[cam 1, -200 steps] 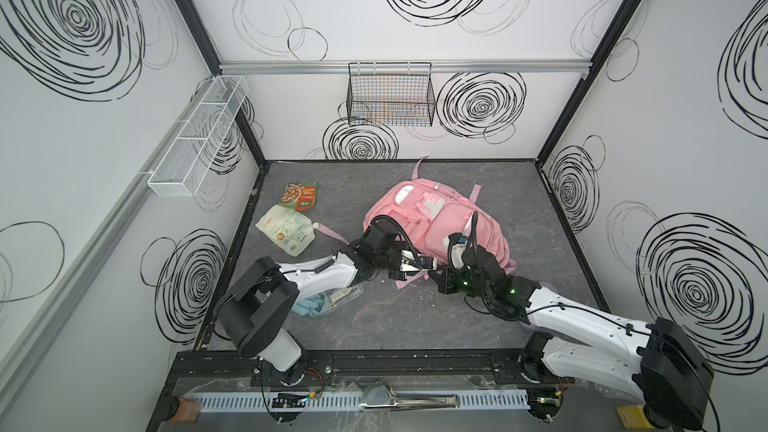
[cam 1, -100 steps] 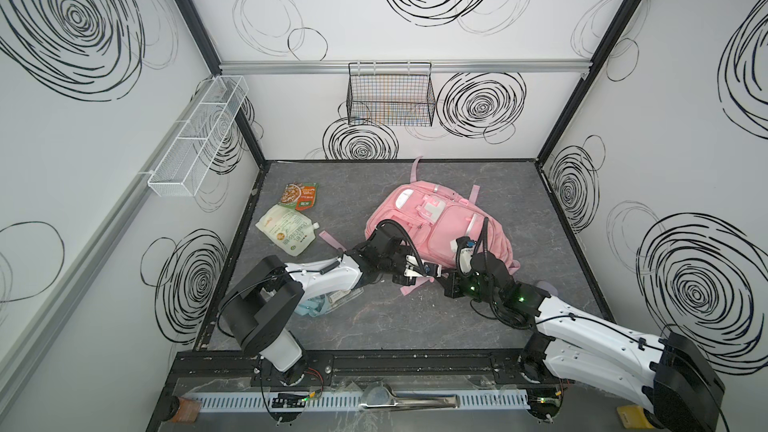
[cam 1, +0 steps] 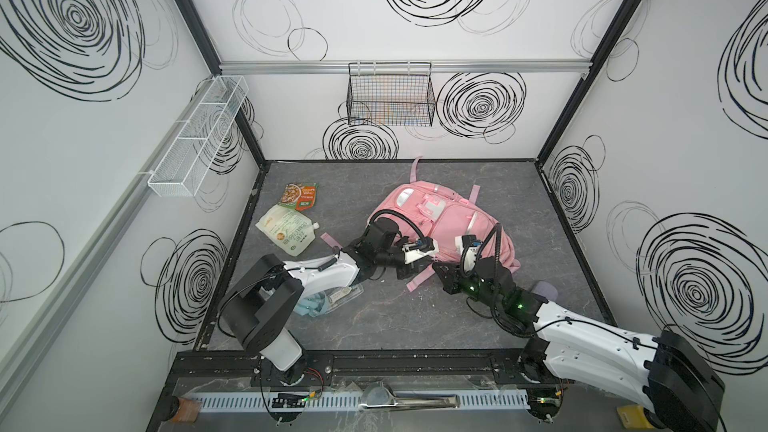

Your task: Pack the student bag

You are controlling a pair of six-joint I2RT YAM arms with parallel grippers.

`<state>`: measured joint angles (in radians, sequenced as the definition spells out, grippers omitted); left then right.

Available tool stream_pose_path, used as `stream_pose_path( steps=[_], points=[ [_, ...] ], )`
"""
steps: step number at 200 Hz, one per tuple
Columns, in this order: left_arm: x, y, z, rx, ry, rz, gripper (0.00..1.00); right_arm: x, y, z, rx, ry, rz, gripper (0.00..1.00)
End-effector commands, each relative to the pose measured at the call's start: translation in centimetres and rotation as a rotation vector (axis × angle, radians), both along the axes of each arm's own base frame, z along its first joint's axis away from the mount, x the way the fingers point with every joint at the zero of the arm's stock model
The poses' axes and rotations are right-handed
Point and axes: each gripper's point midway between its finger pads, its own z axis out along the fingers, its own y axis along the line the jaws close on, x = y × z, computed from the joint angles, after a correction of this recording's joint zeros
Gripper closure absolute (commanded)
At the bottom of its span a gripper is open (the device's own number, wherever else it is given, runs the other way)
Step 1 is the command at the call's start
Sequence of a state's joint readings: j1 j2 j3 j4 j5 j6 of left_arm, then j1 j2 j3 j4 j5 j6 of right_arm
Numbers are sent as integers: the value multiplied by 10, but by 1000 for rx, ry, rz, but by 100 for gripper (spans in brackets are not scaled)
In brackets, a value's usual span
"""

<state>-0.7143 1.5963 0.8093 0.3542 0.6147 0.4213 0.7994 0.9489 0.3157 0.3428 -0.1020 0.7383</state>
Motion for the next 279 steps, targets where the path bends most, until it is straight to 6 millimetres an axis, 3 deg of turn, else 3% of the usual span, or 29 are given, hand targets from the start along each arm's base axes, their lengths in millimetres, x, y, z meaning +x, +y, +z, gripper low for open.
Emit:
stream_pose_path(
  steps=[1,36,68,109,132,167,194,251,279],
  points=[
    [-23,-20,55,-223,41,-133,100,20,-3,44,105,-145,-92,81],
    [-18,-17,71,-308,88,-118,100,20,-6,44,124,-172,-103,68],
    [-6,-10,81,-386,148,-76,100,19,-10,39,122,-183,-111,67],
    [-4,-10,85,-415,159,-71,100,18,-13,32,121,-204,-124,63],
    [-4,-10,90,-429,161,-76,100,19,-8,29,97,-219,-99,55],
    [-7,-13,95,-436,163,-97,100,19,-6,22,69,-230,-95,54],
    [-10,-15,96,-437,164,-107,100,18,-5,22,68,-247,-90,59],
    [-12,-14,93,-435,165,-100,100,16,-15,28,103,-258,-130,90],
    [-11,-13,96,-442,152,-94,100,15,-26,30,97,-267,-168,95]
  ],
)
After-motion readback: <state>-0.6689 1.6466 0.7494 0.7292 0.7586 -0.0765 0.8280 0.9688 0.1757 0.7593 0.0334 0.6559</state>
